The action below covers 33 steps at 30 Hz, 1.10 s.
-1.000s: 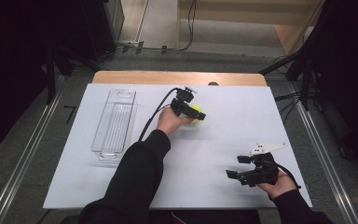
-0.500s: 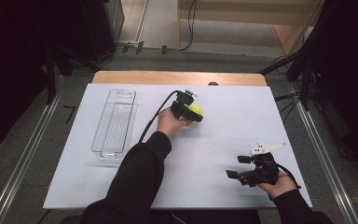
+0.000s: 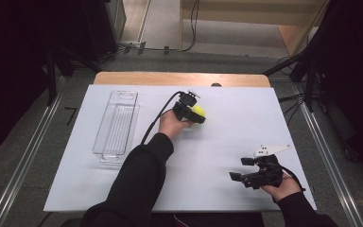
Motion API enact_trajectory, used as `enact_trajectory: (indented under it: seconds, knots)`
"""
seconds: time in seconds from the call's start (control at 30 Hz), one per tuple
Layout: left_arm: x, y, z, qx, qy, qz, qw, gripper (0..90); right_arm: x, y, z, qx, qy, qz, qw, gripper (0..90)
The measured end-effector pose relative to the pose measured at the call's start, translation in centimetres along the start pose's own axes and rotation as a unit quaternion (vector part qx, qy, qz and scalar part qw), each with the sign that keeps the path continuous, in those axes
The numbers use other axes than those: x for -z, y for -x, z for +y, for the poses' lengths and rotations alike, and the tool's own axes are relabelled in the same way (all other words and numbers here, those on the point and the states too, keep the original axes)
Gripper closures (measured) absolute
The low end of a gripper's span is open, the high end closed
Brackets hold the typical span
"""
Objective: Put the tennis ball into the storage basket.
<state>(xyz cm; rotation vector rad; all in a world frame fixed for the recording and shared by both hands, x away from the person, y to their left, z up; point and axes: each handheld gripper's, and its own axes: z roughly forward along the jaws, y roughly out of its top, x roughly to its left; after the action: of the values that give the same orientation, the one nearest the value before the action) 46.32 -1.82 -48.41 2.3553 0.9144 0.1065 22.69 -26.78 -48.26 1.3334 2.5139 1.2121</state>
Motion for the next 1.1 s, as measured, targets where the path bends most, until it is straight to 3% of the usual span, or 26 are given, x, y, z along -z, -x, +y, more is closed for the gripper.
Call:
enact_trajectory:
  seconds: [1.1]
  knots:
    - [4.7, 1.7, -1.4, -0.008, 0.001, -0.055, 0.9984, 26.3, -0.1, 0.0, 0.1, -0.001, -0.002, -0.002, 1.0, 16.9]
